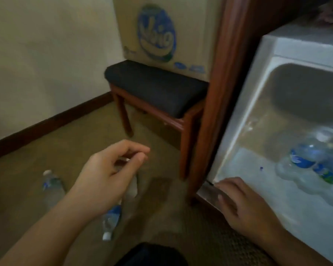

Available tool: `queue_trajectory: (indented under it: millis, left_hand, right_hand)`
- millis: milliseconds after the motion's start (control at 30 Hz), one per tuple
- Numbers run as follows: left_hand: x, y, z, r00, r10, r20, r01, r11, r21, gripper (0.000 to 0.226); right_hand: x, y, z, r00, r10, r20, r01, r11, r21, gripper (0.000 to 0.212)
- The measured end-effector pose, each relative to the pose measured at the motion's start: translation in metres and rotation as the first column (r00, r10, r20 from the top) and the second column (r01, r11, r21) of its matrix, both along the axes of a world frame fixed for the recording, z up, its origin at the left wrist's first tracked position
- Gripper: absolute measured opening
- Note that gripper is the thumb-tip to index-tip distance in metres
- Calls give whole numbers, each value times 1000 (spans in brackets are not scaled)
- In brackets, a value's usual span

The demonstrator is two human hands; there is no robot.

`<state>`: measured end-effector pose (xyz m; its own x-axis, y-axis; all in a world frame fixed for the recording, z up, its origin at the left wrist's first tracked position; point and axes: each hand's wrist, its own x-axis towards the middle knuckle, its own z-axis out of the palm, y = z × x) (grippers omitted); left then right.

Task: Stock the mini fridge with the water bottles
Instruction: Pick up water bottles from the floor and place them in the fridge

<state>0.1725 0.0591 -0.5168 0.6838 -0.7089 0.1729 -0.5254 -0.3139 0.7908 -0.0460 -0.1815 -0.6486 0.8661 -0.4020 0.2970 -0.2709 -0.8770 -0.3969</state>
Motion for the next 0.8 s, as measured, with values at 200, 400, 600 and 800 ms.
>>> queue_trajectory:
  millis: [200,400,600,800]
  left_hand:
    - [45,94,-51,898,440,-18,-434,890,138,13]
    - [66,148,-140,767,637,-73,-566,725,392,13]
    - [92,171,-228,676,727,-118,-547,603,581,30]
    - [140,176,-281,707,707,17,-524,507,684,68]
  right_hand:
    - [110,70,-5,888,340,-310,-314,940,131,42]
    - [194,121,-59,827,387,-408,-296,916,270,51]
    - [259,163,-99,653,505,-565,-441,860,258,51]
    - [280,205,-154,344,568,-748,-842,539,22,65]
